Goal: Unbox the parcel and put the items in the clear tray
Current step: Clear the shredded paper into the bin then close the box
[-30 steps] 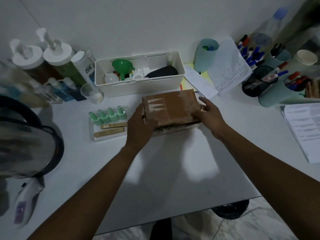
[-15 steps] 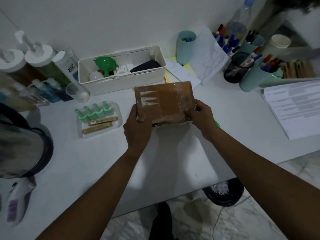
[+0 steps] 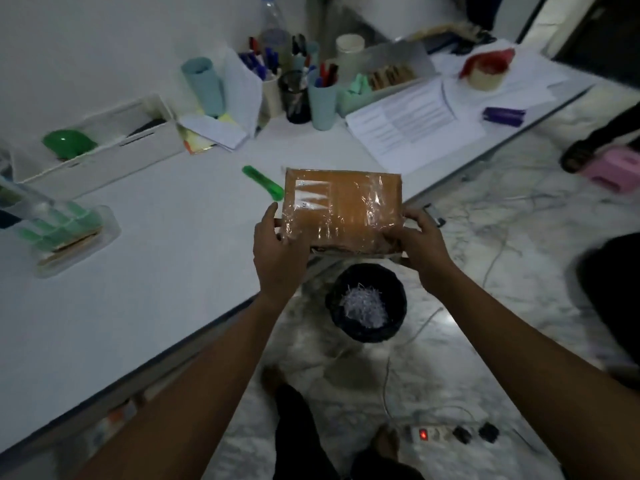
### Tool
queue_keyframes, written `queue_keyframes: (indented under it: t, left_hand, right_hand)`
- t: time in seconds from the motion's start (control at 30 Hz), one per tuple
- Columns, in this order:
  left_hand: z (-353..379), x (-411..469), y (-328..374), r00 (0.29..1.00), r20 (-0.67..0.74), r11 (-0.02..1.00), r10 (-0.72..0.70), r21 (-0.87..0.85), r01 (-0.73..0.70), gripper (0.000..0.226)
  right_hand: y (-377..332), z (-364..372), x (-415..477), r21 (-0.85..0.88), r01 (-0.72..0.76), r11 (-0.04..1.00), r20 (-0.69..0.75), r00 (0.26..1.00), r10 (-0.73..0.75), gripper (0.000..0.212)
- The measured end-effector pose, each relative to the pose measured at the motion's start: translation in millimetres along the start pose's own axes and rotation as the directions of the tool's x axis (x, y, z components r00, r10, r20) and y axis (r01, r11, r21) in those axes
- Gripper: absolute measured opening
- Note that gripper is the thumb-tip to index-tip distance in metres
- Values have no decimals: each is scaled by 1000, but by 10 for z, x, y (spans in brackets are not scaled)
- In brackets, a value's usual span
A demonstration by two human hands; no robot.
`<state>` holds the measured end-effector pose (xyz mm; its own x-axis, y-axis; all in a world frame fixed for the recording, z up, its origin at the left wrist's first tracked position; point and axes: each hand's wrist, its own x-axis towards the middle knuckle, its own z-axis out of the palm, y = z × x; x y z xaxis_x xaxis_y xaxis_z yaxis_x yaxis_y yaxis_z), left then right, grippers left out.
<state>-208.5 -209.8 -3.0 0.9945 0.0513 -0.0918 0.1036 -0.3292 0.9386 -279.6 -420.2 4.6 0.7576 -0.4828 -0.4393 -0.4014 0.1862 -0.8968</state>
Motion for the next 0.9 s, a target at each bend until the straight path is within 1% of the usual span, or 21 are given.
queue_keyframes:
  t: [0.07, 0.13, 0.17, 0.27, 0.3, 0.33, 0.4, 0.47, 0.57, 0.63, 0.73, 0.83, 0.9]
  left_hand:
    - [320, -271, 47, 999, 43, 1000, 5, 25, -6, 68]
    - [608, -496, 11, 994, 96, 996, 50, 65, -56, 59]
    - [741, -593, -37, 989, 142, 995, 50, 79, -61, 51]
    - [1075, -796, -239, 952, 306, 993, -19, 115, -17, 20]
    - [1183, -827, -344, 932, 361, 991, -31, 132, -18, 18]
    - [1288, -847, -482, 910, 411, 990, -52, 144, -9, 21]
    - [1485, -833, -841, 871, 471, 982, -140, 179, 61, 29]
    - [1671, -749, -1326, 846, 472, 961, -248, 233, 152, 30]
    - [1934, -558, -2222, 843, 416, 926, -341, 306, 223, 32]
    - [2129, -366, -2812, 854, 378, 909, -357, 351, 224, 28]
    - [2469, -38, -3636, 856, 378, 900, -354, 388, 200, 13]
    - [2784, 282, -4228, 846, 384, 879, -371, 439, 186, 17]
    - [2986, 480, -4515, 835, 413, 875, -364, 460, 154, 18]
  right_hand:
    - [150, -435, -159, 40, -39, 998, -56, 998, 41, 38]
    - [341, -797, -274, 78, -78, 994, -113, 990, 87, 37]
    - [457, -953, -313, 91, -90, 992, -143, 984, 103, 35]
    - [895, -1290, -363, 98, -134, 986, -225, 962, 153, 35]
    - [1075, -1363, -352, 102, -152, 983, -246, 954, 173, 36]
    - [1269, -1411, -327, 107, -173, 979, -265, 944, 196, 38]
    - [1682, -1443, -213, 120, -222, 968, -298, 922, 248, 40]
    - [2157, -1392, -1, 115, -282, 952, -327, 895, 305, 43]
    - [2929, -1195, 470, 94, -346, 934, -334, 872, 357, 43]
    - [3434, -1025, 849, 68, -364, 929, -351, 863, 364, 41]
    - [4065, -764, 1422, 6, -371, 929, -417, 843, 339, 41]
    - [4500, -523, 1896, -1, -409, 912, -518, 781, 350, 40]
    - [4720, -414, 2171, -6, -410, 912, -546, 765, 341, 34]
